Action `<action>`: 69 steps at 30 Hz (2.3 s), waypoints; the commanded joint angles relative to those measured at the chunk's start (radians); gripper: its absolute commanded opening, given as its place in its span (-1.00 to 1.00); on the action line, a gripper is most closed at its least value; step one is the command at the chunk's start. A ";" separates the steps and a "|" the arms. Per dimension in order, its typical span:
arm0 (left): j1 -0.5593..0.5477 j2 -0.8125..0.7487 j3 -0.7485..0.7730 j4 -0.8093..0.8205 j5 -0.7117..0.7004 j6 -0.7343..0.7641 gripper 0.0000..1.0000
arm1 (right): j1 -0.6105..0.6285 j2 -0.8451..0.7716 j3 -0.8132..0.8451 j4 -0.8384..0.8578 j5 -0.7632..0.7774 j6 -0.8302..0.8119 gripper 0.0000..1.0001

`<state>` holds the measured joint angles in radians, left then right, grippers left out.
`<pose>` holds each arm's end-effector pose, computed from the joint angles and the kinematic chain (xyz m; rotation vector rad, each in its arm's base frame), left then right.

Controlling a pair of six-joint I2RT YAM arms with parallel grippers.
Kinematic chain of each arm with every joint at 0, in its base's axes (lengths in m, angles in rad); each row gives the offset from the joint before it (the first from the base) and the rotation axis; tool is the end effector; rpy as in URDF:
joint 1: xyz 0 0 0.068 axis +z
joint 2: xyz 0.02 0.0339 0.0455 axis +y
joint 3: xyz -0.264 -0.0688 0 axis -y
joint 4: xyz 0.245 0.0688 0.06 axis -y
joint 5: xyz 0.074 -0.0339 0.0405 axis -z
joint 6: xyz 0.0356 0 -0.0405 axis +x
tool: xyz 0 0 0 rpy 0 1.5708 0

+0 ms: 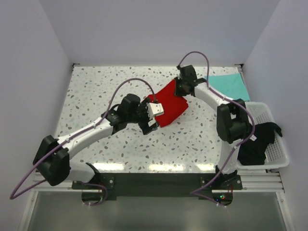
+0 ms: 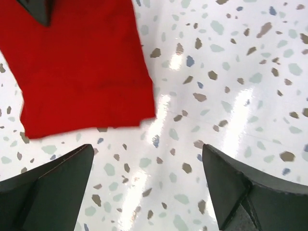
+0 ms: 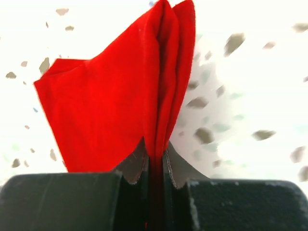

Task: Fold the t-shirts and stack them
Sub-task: Neatly place the folded tshirt to the corner

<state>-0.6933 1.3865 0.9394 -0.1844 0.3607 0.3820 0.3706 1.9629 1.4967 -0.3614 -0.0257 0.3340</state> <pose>0.2266 -0.2046 0.2579 1.3038 1.7885 -0.5704 0.4106 0.1605 0.2202 -0.0566 2.4283 0.3559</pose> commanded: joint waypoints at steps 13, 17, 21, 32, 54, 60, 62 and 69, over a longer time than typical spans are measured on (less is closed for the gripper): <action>-0.008 -0.150 -0.132 -0.107 0.004 -0.054 1.00 | -0.148 0.110 0.519 -0.284 0.194 -0.431 -1.00; -0.009 -0.152 -0.145 -0.099 0.003 -0.048 1.00 | -0.170 0.090 0.533 -0.286 0.210 -0.472 -1.00; -0.008 -0.153 -0.149 -0.095 -0.005 -0.038 1.00 | -0.191 0.071 0.550 -0.286 0.208 -0.501 -1.00; -0.008 -0.152 -0.143 -0.095 -0.020 -0.020 1.00 | -0.213 0.031 0.577 -0.303 0.207 -0.533 -1.00; -0.008 -0.141 -0.134 -0.090 -0.031 -0.003 1.00 | -0.269 0.017 0.616 -0.274 0.224 -0.540 -1.00; -0.008 -0.133 -0.129 -0.092 -0.031 -0.002 1.00 | -0.303 0.033 0.613 -0.255 0.205 -0.543 -1.00; -0.006 -0.130 -0.129 -0.093 -0.029 0.001 1.00 | -0.315 0.039 0.608 -0.251 0.199 -0.544 -1.00; -0.006 -0.119 -0.119 -0.107 -0.031 0.003 1.00 | -0.357 0.059 0.560 -0.197 0.172 -0.555 -1.00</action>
<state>-0.7025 1.2633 0.7982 -0.3038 0.3321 0.3622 0.0311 2.0518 2.0548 -0.6487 0.1638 -0.2016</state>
